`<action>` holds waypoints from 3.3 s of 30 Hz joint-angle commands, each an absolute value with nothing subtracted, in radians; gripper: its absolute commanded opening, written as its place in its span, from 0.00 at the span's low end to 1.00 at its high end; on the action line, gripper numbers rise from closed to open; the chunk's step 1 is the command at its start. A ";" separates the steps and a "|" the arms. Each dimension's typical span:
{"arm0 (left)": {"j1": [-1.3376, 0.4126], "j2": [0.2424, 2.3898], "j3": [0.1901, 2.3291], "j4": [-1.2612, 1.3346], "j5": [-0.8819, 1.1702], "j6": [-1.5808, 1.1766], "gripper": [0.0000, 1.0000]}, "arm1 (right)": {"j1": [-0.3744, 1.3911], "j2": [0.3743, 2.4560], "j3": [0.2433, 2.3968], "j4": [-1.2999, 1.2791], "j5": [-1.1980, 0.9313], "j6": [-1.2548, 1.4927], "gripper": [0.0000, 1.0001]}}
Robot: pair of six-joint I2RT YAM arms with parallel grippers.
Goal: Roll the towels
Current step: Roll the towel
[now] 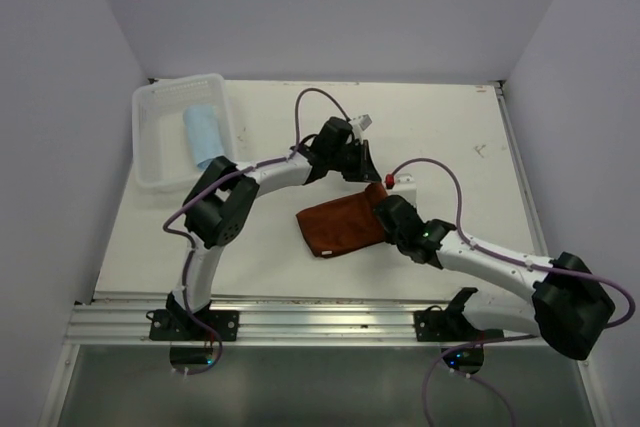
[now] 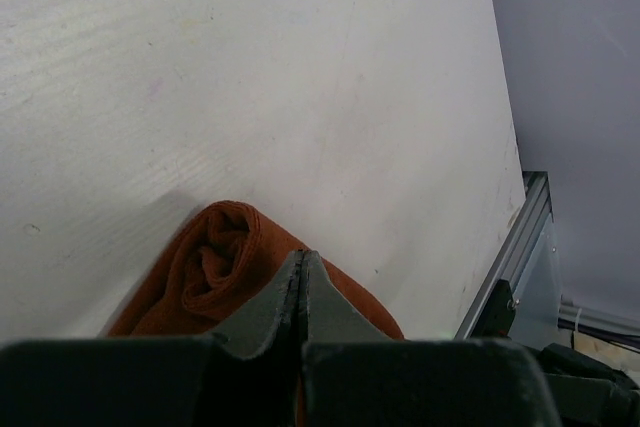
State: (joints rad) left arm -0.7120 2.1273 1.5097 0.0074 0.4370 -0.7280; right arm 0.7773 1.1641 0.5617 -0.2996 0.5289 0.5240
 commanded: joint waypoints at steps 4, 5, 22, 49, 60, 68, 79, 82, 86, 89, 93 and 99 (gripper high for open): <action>-0.718 2.039 1.483 0.080 0.408 -0.765 0.00 | 0.860 1.230 0.633 -0.362 0.698 0.610 0.00; -0.718 2.031 1.479 0.080 0.403 -0.765 0.00 | 0.868 1.250 0.643 -0.373 0.704 0.623 0.00; -0.747 1.990 1.402 0.104 0.387 -0.772 0.00 | 1.060 1.524 0.845 -0.563 0.916 0.719 0.00; -0.753 1.951 1.247 0.137 0.364 -0.755 0.00 | 1.204 1.953 1.154 -0.862 1.088 0.690 0.00; -0.752 1.991 1.239 0.141 0.350 -0.738 0.00 | 1.216 1.913 1.151 -0.861 1.115 0.706 0.33; -0.744 2.006 1.256 0.121 0.347 -0.724 0.00 | 1.221 1.859 1.155 -0.888 1.134 0.736 0.58; -0.741 2.025 1.279 0.100 0.341 -0.710 0.00 | 1.235 1.668 1.086 -0.882 1.075 0.758 0.67; -0.741 2.022 1.279 0.097 0.334 -0.707 0.00 | 1.241 1.599 1.055 -0.870 1.054 0.749 0.68; -0.739 2.019 1.276 0.086 0.328 -0.703 0.00 | 1.244 1.496 0.962 -0.809 0.997 0.753 0.68; -0.739 2.013 1.266 0.084 0.324 -0.699 0.00 | 1.244 1.385 0.859 -0.703 0.936 0.756 0.66; -0.738 2.000 1.249 0.086 0.321 -0.698 0.00 | 1.236 1.209 0.726 -0.488 0.845 0.735 0.60; -0.735 1.994 1.235 0.087 0.321 -0.696 0.00 | 1.047 0.936 0.559 -0.281 0.578 0.750 0.52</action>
State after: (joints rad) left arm -0.7380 2.0216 1.2461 0.0811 0.3359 -0.7311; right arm 1.1442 1.0092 0.6010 -0.4664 0.7563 0.7300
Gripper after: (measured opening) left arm 0.007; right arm 0.522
